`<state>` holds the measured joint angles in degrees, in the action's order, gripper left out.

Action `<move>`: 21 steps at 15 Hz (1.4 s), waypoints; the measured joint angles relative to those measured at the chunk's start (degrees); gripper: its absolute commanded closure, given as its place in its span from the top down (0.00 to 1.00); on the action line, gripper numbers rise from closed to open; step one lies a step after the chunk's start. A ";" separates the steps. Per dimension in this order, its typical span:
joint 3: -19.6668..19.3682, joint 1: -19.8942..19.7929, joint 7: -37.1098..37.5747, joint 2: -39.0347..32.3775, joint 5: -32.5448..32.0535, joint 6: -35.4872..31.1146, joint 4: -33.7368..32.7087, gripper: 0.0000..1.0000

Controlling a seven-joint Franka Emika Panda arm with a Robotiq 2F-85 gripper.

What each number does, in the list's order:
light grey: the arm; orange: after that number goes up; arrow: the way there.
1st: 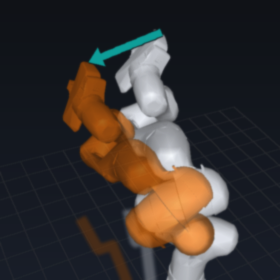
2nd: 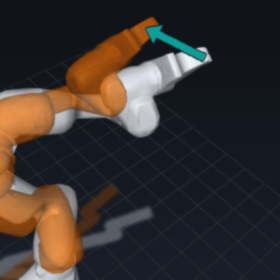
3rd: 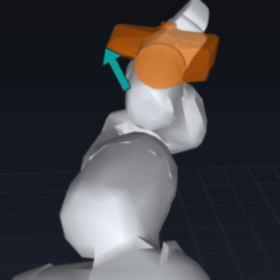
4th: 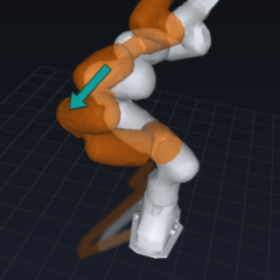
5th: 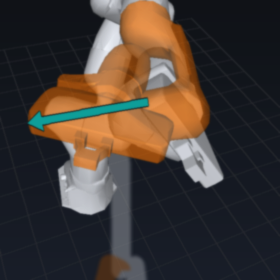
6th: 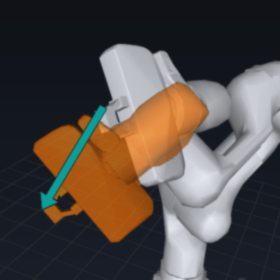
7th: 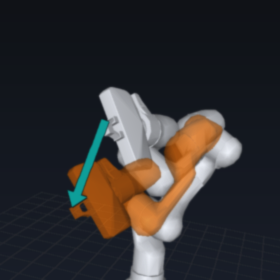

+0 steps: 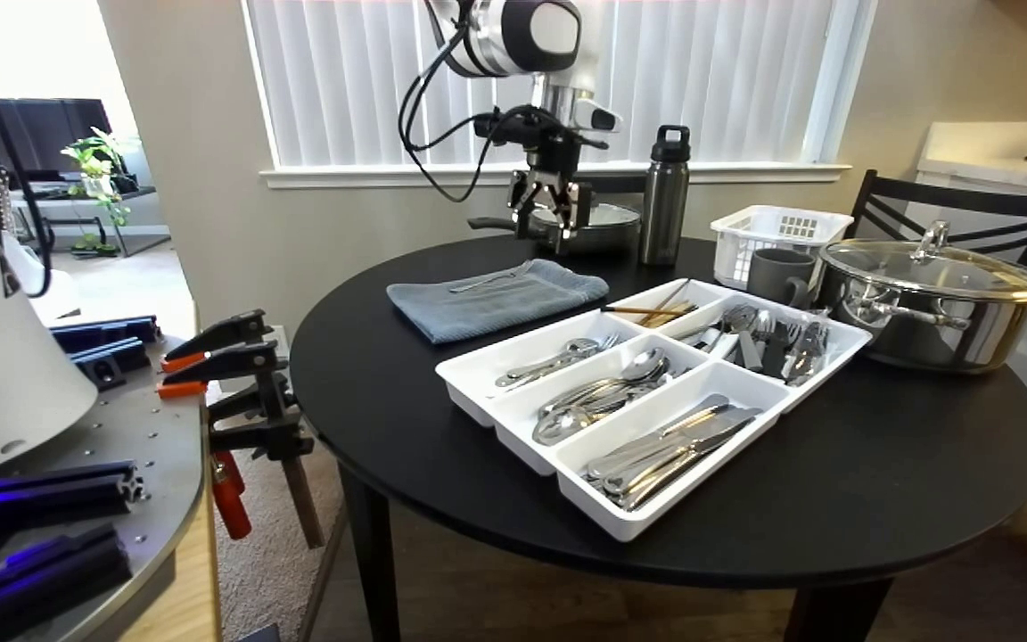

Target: Place one fork, spoon and knife from the cutlery holder on the blue towel.

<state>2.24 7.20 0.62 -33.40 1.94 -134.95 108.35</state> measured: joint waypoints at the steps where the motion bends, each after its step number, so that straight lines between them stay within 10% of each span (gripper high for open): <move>1: -1.07 0.01 0.02 1.06 -2.01 0.01 1.26 1.00; 17: -11.53 -8.63 2.14 2.94 -9.34 -0.69 12.17 1.00; 19: -11.49 -8.69 3.81 1.79 -9.16 -0.99 12.15 0.76; 21: -11.37 -8.69 5.76 0.31 -9.00 -1.65 11.94 0.73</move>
<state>-9.14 -1.49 6.38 -33.09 -7.05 -136.59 120.29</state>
